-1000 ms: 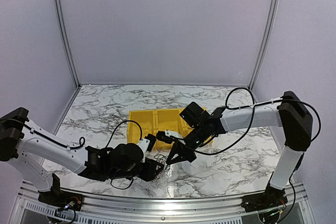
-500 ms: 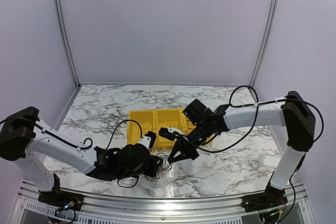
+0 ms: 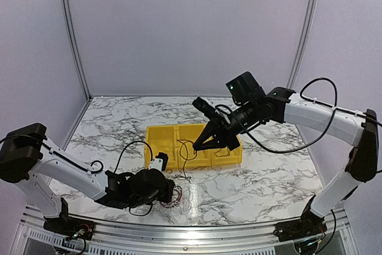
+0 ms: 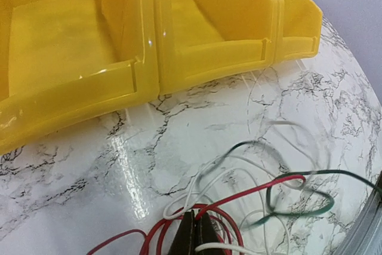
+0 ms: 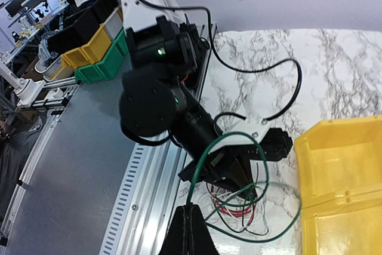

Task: Untangle the cables

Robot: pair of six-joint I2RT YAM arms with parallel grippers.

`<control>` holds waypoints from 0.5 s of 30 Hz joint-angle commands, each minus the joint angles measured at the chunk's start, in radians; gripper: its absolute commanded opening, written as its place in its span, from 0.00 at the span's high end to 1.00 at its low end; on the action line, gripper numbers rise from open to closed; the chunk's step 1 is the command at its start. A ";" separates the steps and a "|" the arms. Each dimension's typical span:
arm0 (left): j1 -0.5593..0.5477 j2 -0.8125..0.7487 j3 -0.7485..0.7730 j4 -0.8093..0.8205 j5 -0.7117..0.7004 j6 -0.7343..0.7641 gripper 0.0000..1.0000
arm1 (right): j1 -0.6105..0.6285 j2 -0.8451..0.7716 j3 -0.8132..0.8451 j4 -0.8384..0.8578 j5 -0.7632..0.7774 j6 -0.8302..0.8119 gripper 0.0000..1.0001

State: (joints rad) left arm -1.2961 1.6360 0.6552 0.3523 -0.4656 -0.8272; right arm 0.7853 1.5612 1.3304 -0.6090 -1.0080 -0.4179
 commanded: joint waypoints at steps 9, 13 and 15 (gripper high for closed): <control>0.003 -0.092 -0.130 0.006 -0.040 -0.079 1.00 | -0.041 -0.115 0.136 -0.038 -0.041 0.034 1.00; 0.002 -0.138 -0.183 0.005 -0.056 -0.102 1.00 | -0.062 -0.115 0.110 -0.020 0.015 0.045 1.00; 0.002 -0.151 -0.201 0.005 -0.064 -0.112 1.00 | -0.104 -0.116 0.105 0.007 -0.040 0.083 1.00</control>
State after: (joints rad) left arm -1.2961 1.5230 0.4915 0.3557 -0.4927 -0.9096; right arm 0.7383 1.4441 1.4418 -0.6399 -1.0267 -0.3878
